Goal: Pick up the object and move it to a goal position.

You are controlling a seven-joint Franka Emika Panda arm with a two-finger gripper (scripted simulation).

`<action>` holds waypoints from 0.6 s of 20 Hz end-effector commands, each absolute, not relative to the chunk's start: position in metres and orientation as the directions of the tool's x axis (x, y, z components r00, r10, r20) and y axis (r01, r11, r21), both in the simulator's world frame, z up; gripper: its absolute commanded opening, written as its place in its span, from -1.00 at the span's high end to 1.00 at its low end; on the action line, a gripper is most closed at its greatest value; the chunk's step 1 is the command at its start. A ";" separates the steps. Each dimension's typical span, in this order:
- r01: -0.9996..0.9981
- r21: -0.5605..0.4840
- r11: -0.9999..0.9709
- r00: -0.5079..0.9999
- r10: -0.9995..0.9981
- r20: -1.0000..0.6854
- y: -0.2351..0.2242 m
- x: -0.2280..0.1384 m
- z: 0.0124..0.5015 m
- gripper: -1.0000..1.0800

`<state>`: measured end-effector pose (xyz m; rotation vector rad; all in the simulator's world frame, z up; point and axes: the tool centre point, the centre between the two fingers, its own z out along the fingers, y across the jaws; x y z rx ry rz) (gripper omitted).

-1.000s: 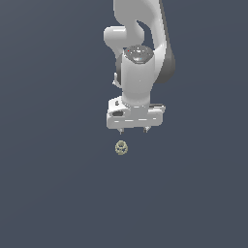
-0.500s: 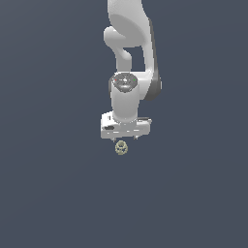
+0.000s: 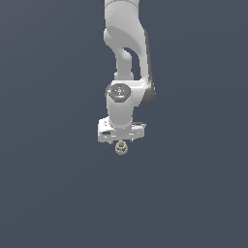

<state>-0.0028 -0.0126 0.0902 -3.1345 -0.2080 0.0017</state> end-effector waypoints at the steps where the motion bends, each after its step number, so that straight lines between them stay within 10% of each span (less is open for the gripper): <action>1: 0.133 0.000 -0.991 0.991 0.133 0.000 -0.012 -0.003 0.089 -0.92; 12: 0.135 0.000 -0.991 0.991 0.135 0.000 -0.013 -0.004 0.045 -0.92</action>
